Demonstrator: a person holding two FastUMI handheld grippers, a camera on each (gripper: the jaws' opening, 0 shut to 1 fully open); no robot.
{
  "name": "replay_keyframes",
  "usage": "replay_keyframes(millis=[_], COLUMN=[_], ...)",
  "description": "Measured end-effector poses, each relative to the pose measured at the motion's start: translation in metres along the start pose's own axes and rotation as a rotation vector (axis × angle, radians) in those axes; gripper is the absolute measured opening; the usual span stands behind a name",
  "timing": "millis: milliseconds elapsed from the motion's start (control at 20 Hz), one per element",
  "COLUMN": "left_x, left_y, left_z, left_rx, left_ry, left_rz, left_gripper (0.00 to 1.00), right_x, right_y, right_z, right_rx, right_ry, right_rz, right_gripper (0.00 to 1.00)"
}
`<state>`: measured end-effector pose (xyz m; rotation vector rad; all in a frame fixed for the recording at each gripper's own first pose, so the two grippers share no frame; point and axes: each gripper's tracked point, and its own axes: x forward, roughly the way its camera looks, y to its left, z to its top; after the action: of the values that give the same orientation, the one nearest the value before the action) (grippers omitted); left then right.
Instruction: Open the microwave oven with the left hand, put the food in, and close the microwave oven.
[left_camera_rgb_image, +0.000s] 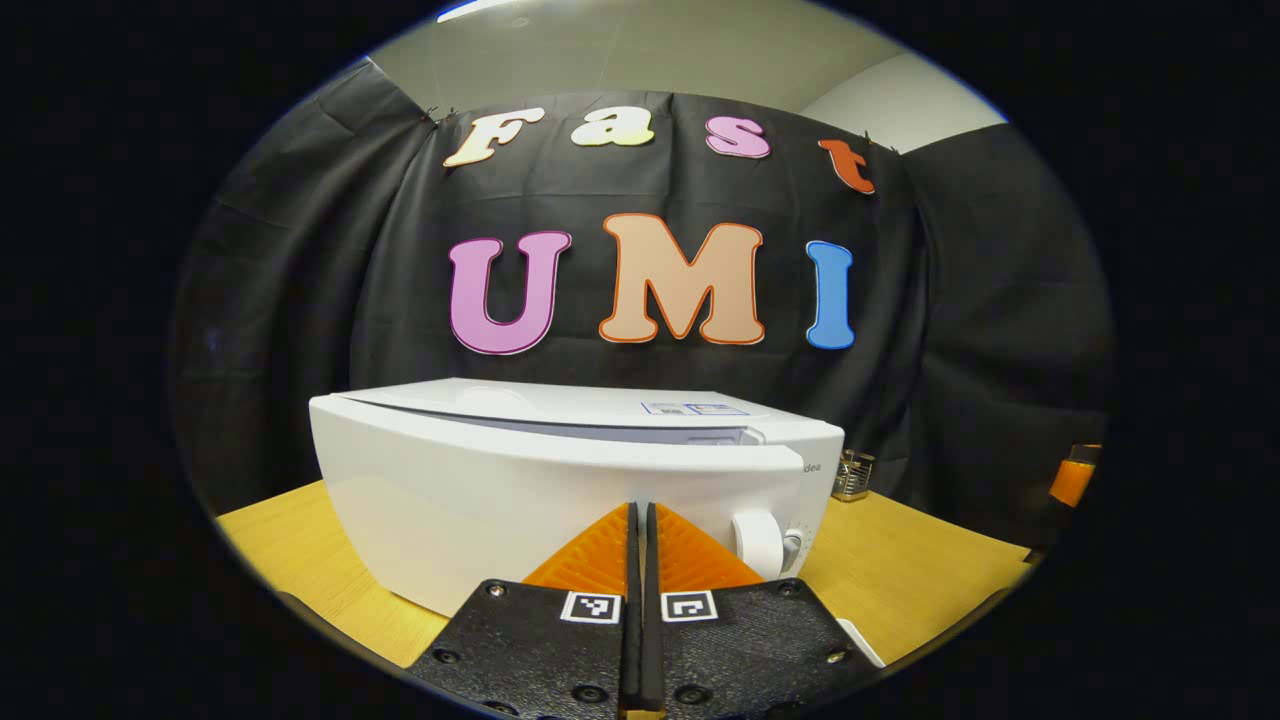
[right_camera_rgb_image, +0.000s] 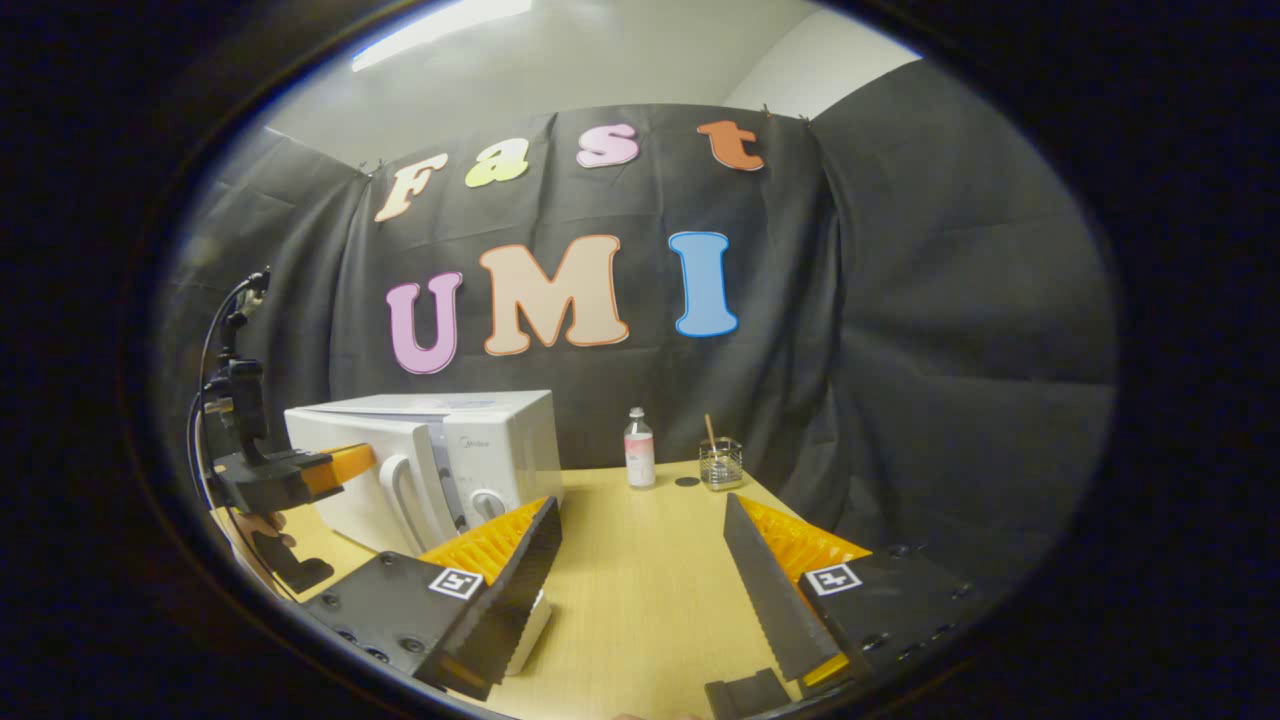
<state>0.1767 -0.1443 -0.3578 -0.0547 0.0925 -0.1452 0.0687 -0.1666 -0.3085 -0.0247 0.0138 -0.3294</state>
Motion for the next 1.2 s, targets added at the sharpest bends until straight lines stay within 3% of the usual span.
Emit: replay_keyframes(millis=[350, 1200], left_x=[0.019, 0.022], left_y=[0.010, 0.009], left_z=[-0.010, -0.006], left_rx=[0.023, 0.054], left_ry=[0.027, 0.006], left_rz=[0.055, 0.071], left_gripper=[0.01, 0.01], right_x=[0.006, 0.009], right_y=[0.002, 0.012], right_z=[-0.002, -0.005], right_rx=[-0.003, 0.005], right_ry=[0.003, -0.001], right_rz=[-0.011, -0.008], right_gripper=[0.97, 1.00])
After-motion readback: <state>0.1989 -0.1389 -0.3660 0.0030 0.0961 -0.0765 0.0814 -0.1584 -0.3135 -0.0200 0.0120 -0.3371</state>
